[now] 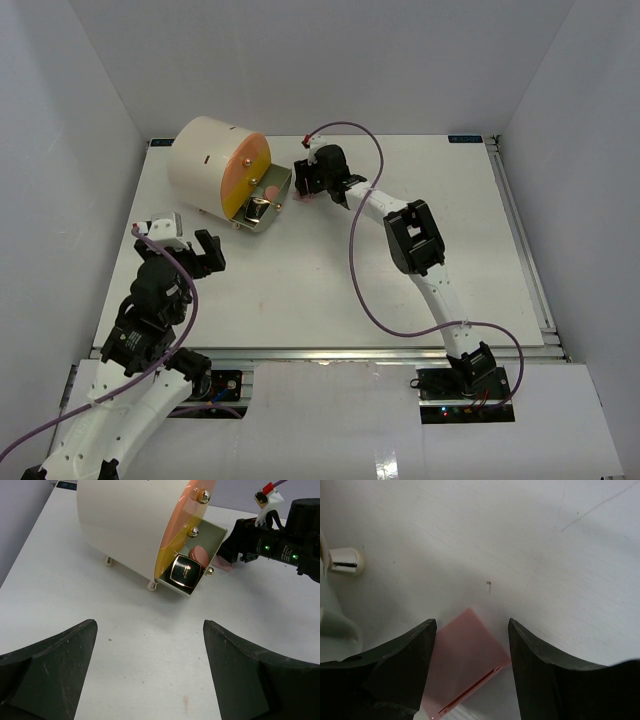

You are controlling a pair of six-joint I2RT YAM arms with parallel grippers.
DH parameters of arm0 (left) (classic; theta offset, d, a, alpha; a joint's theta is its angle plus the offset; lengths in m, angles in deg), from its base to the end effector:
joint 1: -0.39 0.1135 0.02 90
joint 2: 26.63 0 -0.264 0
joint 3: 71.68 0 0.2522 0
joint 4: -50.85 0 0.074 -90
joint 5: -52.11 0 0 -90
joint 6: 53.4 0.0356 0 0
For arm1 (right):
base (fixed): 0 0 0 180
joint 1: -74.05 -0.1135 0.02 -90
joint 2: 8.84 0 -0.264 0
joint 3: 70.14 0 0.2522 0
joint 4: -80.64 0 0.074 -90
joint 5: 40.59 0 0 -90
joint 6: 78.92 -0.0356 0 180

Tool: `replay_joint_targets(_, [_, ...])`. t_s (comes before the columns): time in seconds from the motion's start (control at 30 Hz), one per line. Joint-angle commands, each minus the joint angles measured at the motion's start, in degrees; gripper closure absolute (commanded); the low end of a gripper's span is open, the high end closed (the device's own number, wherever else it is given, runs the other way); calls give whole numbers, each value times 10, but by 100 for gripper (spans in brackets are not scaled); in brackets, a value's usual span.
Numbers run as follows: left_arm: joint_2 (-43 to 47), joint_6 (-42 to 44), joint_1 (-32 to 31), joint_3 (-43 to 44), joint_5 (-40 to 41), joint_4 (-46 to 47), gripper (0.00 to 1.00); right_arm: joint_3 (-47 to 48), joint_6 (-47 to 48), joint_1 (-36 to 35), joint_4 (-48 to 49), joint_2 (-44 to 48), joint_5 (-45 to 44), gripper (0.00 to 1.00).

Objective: Organize the makeup

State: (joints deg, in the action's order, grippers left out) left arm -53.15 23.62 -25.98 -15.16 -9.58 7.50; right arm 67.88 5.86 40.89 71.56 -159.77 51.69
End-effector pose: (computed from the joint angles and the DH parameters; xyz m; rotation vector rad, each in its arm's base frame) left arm 0.1013 -0.0314 0.3332 -0.1418 1.7701 -0.0499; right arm 0.5000 0.3284 0.1444 -0.5050 1.9197 0.4775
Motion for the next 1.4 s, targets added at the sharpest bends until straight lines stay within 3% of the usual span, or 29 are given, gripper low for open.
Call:
replay_joint_targets(0.0, [13,-5,2,19,-8,-5,2,-99,17,8,-28,80,19,34])
replay_joint_targets(0.2, [26,-7,2,20,-19,-5,2,-276,48,16,7,187,19,32])
replay_joint_targets(0.5, [46,-11,1,19,-43,-5,2,-414,152,30,-7,314,51,25])
replay_joint_targets(0.7, [54,-14,1,18,-61,-3,2,-420,164,35,-63,392,78,9])
replay_joint_targets(0.87, [63,-14,1,14,-75,1,2,-414,111,34,-112,413,70,10])
replay_joint_targets(1.0, [73,-16,1,8,-83,4,2,-405,-12,19,-144,399,-58,10])
replay_joint_targets(1.07, [77,-16,2,6,-86,5,2,-394,-52,13,-160,382,-67,10])
replay_joint_targets(1.37, [76,-16,1,5,-91,8,2,-360,-84,-14,-159,328,-113,10])
